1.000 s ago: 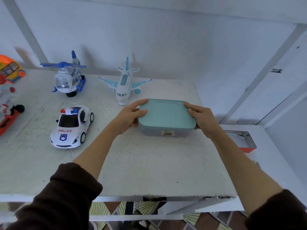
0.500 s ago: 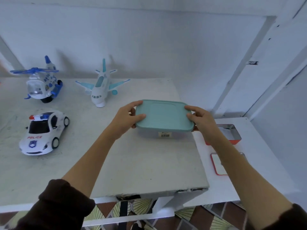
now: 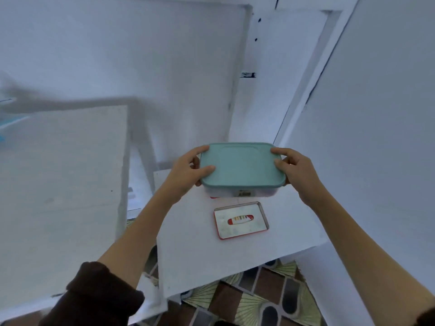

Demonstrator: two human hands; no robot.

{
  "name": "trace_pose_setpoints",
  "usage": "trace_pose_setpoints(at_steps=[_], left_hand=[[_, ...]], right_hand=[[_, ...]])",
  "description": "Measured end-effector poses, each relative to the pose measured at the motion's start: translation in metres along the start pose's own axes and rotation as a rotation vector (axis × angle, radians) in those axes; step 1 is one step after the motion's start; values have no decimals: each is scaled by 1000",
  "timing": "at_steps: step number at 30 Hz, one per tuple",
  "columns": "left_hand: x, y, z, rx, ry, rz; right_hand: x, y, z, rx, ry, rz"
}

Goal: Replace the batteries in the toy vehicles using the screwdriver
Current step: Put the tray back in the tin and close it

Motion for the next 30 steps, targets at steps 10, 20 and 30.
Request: trace_pose_setpoints(at_steps=[10,20,30], left_hand=[[53,-64,72,-59,173,16],[147,-44,173,-82,324,42],[233,-27,240,-98,459,119]], right_hand=[[-87,47,75,167,-107,-89],[-169,13,199,379,-187,-199],[-252,-34,293,526,-261,-371]])
Point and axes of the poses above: each hand's wrist, its own z-axis towards the middle knuckle, its own y-axis out of the back of the hand, x = y × z, the point moved 7 cm from there along z, towards the middle knuckle, and after that the axes turned 12 degrees about x, right-handed, at the moved point
